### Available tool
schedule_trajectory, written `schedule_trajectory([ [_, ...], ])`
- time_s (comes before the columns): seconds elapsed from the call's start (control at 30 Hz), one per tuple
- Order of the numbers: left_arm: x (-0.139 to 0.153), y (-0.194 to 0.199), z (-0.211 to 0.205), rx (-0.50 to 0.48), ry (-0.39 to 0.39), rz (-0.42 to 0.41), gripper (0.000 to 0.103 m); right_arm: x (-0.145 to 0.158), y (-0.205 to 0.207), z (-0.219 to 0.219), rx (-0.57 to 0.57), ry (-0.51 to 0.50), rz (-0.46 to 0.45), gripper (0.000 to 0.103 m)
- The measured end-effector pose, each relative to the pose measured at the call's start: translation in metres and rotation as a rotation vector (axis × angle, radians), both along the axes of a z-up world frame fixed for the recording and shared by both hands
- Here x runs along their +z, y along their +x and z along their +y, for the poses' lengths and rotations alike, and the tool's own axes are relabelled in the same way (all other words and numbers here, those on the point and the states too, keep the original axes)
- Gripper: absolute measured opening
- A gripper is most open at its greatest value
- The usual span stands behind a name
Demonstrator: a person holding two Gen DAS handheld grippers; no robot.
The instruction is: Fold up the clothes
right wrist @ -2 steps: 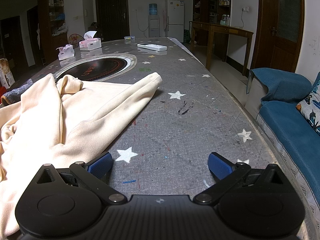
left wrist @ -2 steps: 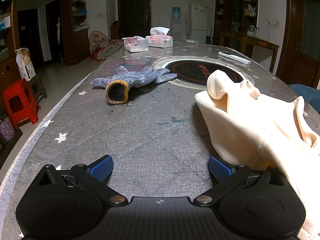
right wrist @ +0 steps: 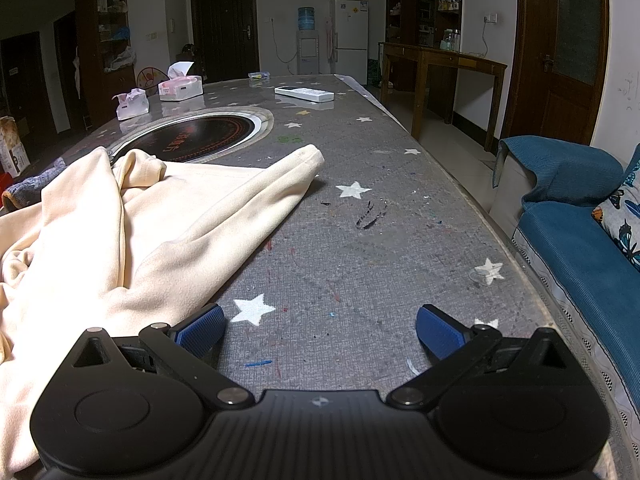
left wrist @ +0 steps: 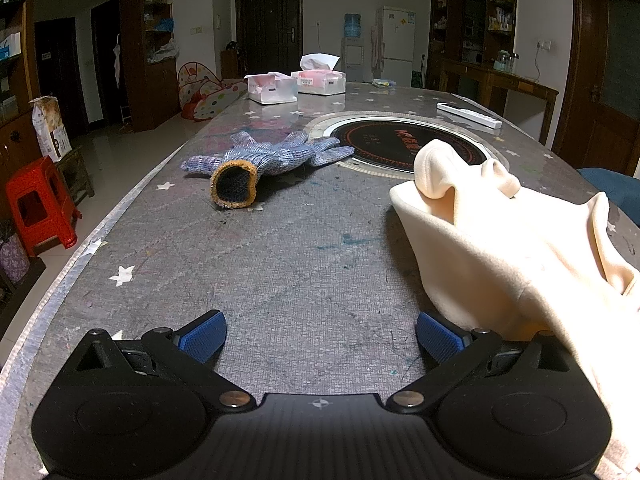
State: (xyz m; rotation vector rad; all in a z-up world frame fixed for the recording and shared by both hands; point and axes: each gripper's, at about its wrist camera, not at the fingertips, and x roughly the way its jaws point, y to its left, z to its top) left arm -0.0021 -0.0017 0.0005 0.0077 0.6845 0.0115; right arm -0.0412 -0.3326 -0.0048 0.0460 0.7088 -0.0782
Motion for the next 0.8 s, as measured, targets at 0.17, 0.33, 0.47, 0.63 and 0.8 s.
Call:
schedule_trajectory([
  [0.17,0.001,-0.006,-0.003,0.021,0.018,0.008,0.103,0.003,-0.001,0.000,0.007,0.000,0.005,0.103],
  [0.33,0.002,-0.018,0.000,0.047,0.006,0.041,0.103,0.007,-0.016,-0.001,0.021,-0.003,0.006,0.103],
  [0.47,0.005,-0.033,-0.005,0.046,0.027,0.052,0.103,0.009,-0.031,0.003,0.039,-0.017,-0.004,0.103],
  [0.63,0.011,-0.053,-0.011,0.028,0.042,0.059,0.103,0.014,-0.054,0.006,0.066,-0.011,-0.029,0.103],
  [0.8,0.019,-0.075,-0.016,0.032,0.066,0.050,0.103,0.022,-0.078,0.010,0.079,0.007,-0.053,0.103],
])
